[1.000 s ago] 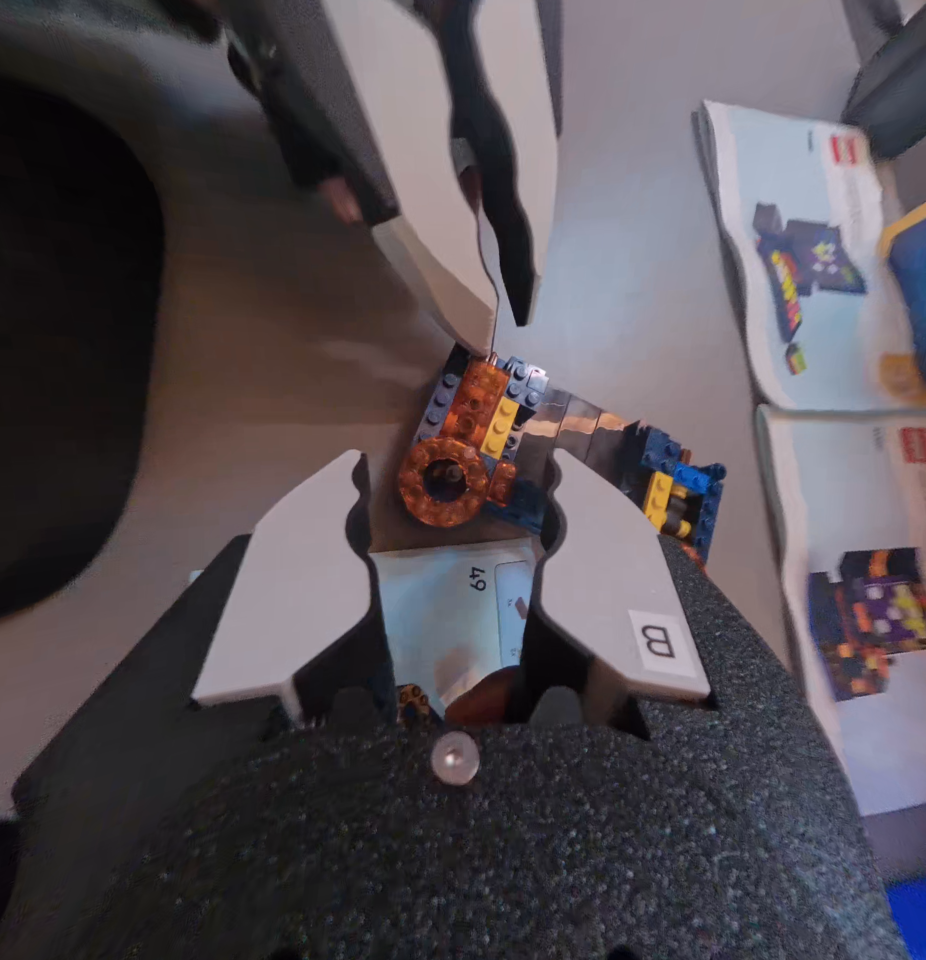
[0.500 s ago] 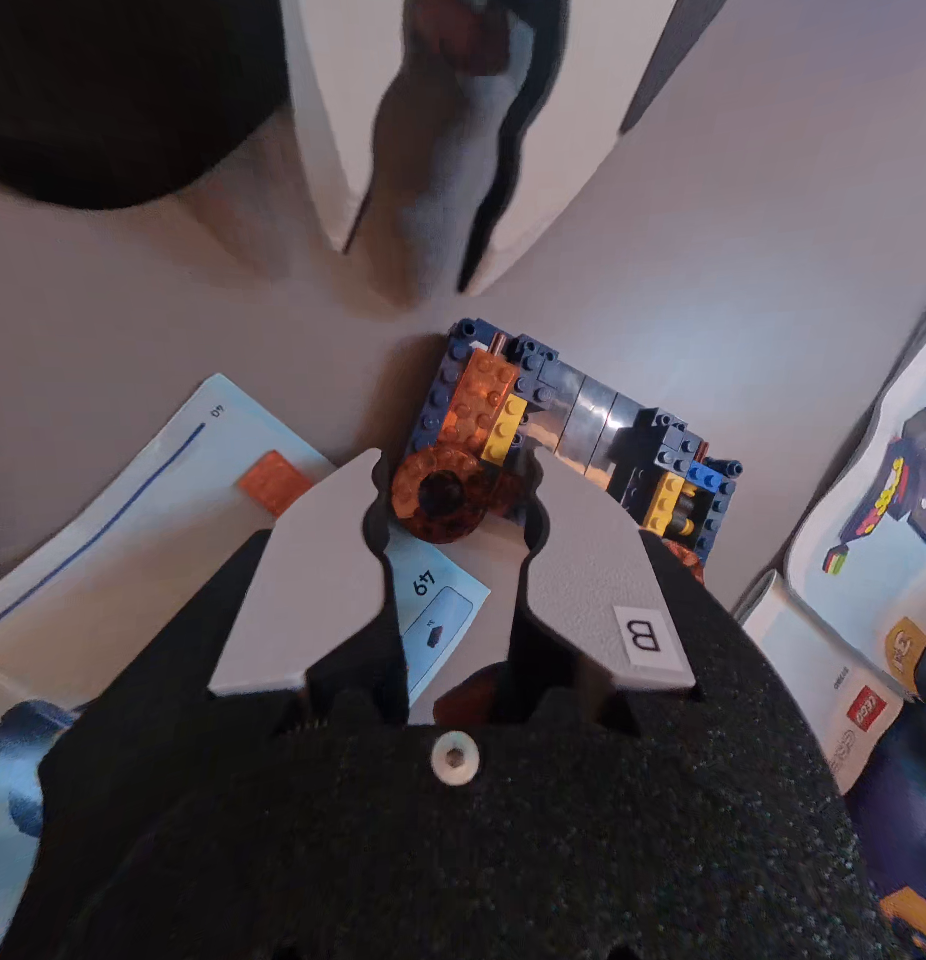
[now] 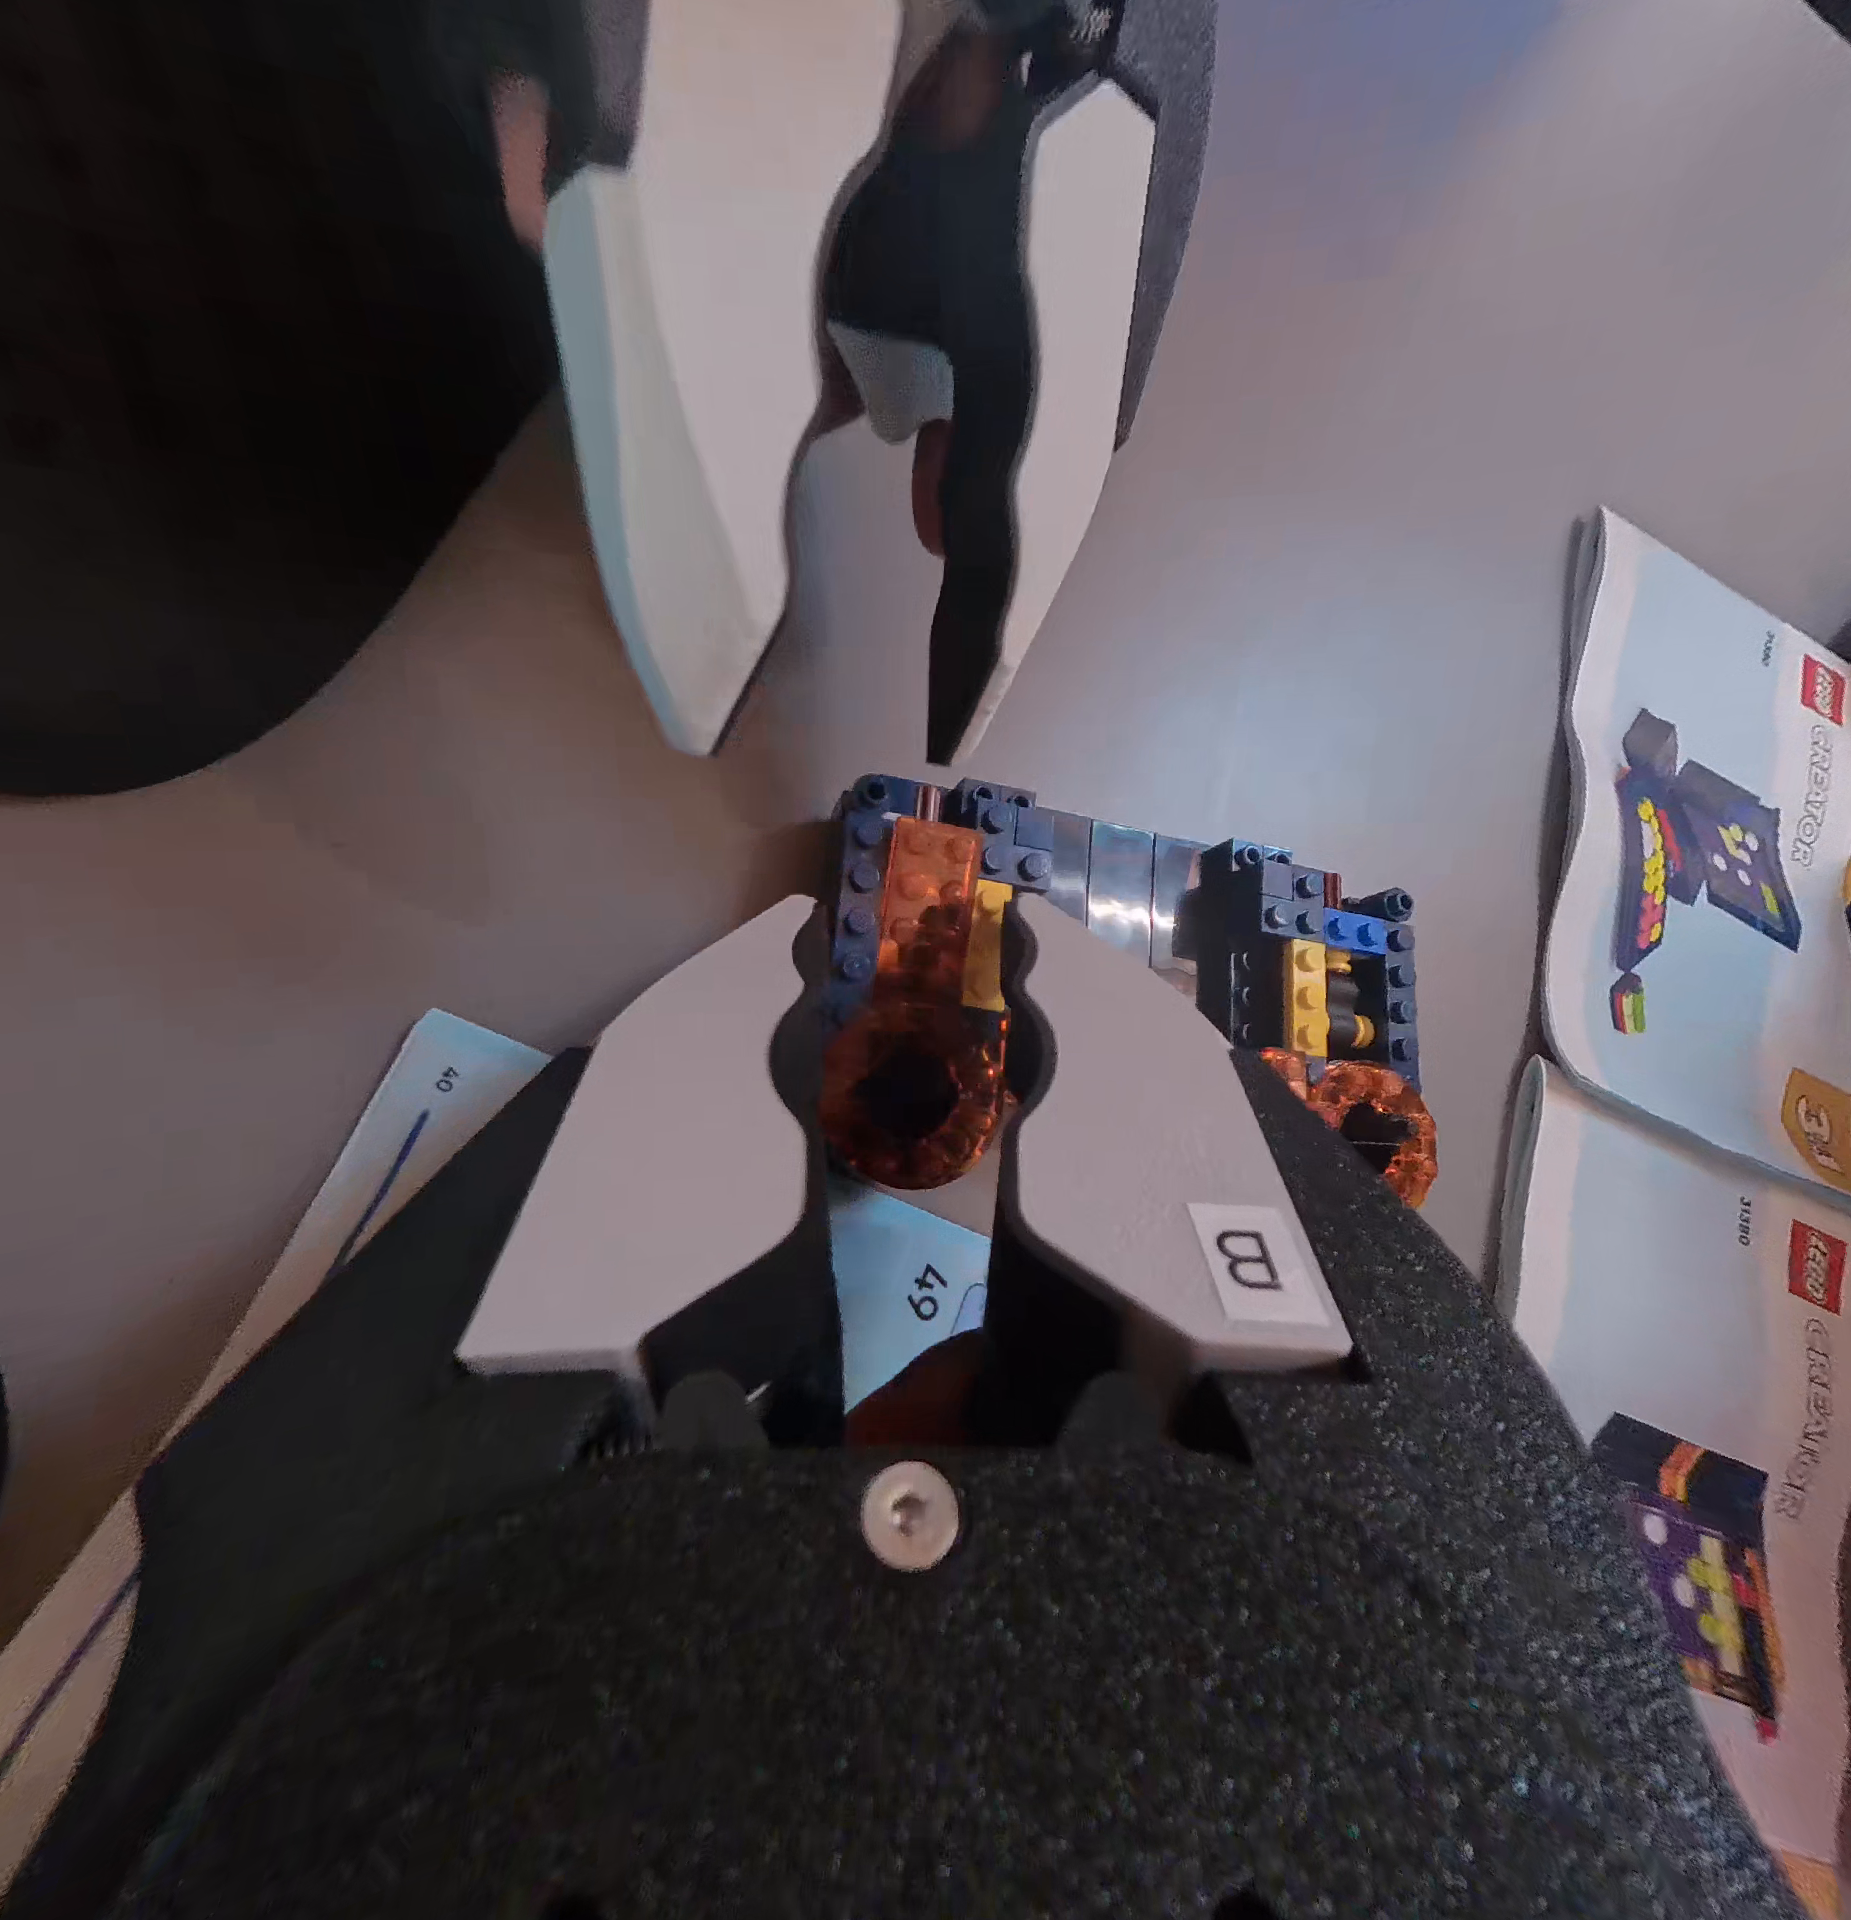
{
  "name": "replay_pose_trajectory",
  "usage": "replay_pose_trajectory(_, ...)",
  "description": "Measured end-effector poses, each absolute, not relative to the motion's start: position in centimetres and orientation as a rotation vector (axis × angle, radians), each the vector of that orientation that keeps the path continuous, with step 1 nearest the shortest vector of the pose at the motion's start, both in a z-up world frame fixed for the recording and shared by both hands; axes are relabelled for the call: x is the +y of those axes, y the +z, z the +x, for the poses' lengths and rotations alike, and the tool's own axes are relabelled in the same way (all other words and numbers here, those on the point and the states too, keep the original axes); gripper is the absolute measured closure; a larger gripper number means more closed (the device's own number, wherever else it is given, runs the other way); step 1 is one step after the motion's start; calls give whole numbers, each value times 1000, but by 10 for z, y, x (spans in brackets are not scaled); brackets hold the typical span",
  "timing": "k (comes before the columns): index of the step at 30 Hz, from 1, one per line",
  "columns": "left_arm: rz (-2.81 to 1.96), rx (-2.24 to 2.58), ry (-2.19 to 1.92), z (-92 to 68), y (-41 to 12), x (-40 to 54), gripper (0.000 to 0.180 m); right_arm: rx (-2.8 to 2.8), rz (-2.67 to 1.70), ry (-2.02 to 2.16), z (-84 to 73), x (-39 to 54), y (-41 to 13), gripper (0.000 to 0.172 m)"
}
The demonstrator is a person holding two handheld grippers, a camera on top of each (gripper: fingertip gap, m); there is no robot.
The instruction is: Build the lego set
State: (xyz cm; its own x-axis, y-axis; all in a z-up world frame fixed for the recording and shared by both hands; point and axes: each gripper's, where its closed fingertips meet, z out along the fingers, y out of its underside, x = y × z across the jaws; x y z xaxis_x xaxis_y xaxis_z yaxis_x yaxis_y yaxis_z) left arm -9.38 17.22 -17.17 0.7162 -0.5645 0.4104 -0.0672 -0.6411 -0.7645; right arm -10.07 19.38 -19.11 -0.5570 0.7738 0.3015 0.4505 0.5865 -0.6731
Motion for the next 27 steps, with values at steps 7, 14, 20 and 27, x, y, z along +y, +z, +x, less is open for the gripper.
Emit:
replay_pose_trajectory(7, -2166, 622, -760, -84, -180, 172, 130, -2164, -1102, 953, -108, 189, -181, 149)
replay_pose_trajectory(14, -2151, 620, -791, -83, -177, 173, 130, -2193, -1112, 921, -110, 189, -186, 152)
replay_pose_trajectory(20, -2119, 587, -818, -83, -171, 175, 133, -2147, -1085, 951, -110, 192, -181, 156)
replay_pose_trajectory(27, -2050, 201, -906, -112, -152, 196, 156, -2004, -928, 836, -115, 196, -152, 156)
